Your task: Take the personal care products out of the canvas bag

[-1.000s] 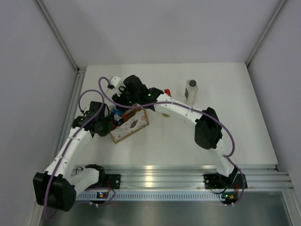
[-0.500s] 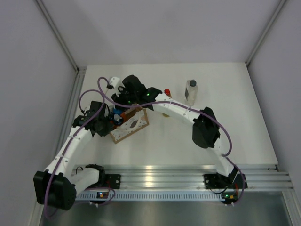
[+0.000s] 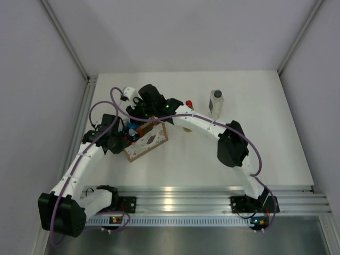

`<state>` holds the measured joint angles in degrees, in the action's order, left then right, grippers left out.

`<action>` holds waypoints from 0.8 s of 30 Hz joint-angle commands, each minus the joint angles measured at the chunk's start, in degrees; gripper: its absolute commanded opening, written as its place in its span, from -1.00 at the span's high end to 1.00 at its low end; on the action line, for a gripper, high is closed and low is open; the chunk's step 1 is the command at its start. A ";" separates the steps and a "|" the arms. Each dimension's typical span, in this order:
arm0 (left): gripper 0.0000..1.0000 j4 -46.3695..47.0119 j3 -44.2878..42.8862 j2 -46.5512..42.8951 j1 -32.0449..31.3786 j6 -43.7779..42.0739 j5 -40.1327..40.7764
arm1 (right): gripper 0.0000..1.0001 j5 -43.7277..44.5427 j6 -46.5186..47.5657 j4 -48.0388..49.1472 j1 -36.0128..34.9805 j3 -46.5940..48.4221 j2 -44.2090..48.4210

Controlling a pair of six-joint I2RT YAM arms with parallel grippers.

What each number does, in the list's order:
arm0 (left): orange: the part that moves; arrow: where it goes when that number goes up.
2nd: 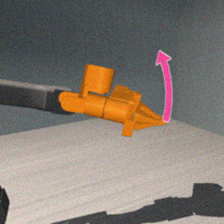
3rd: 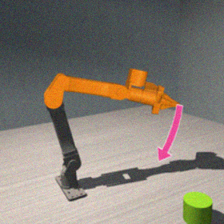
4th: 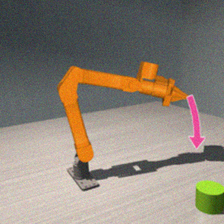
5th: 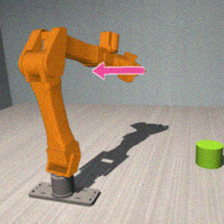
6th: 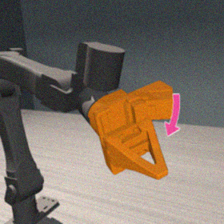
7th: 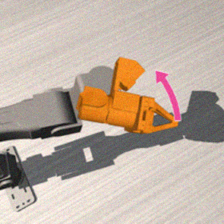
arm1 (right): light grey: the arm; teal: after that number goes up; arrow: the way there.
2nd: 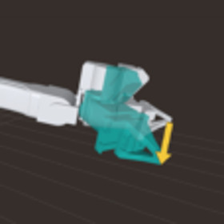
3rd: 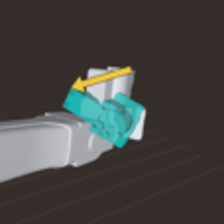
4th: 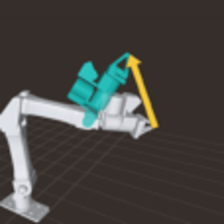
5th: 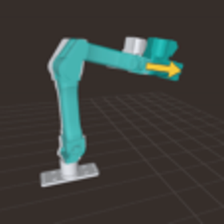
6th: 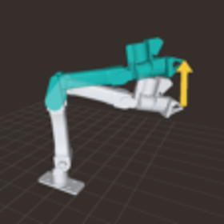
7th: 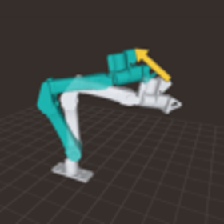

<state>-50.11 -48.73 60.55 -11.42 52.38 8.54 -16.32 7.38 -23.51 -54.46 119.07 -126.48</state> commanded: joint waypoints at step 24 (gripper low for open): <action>0.70 -1.66 0.57 1.06 -0.01 -0.79 0.43 | 0.59 -3.37 0.45 3.38 0.23 2.66 -1.49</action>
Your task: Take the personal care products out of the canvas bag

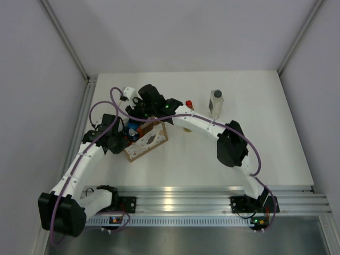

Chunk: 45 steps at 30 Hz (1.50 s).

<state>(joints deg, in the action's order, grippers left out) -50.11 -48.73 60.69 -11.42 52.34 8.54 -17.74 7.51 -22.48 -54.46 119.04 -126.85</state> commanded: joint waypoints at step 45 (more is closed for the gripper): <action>0.70 -0.78 0.39 1.63 -0.01 -0.22 0.43 | 1.00 10.62 -4.61 3.59 -0.48 3.11 18.47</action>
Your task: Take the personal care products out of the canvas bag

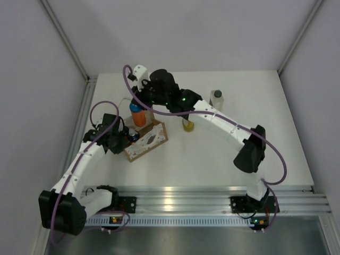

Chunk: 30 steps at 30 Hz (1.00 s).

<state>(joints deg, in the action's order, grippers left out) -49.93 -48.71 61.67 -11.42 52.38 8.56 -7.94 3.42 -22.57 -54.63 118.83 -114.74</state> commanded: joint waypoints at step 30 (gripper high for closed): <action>0.71 0.01 0.02 1.79 -0.01 -0.79 -0.30 | 1.00 18.57 -12.03 -5.82 7.52 -7.80 28.24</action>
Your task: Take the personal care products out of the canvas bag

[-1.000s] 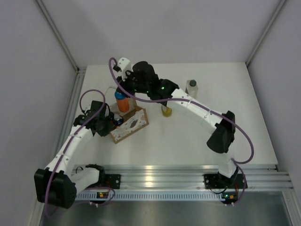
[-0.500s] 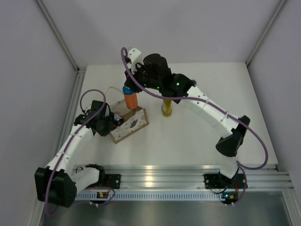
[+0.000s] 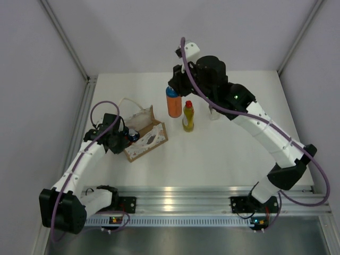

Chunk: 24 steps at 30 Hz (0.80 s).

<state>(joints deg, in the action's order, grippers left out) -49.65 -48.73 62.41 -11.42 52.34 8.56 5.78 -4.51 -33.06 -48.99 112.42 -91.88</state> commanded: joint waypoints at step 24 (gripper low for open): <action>0.73 -0.36 -0.84 0.78 -0.01 -1.71 -0.65 | 1.00 8.72 -5.77 9.57 20.86 -26.01 23.05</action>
<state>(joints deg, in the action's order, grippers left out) -49.30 -48.73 63.26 -11.42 51.05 8.36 13.74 -10.63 -33.19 -30.17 88.62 -72.12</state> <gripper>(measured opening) 0.141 0.221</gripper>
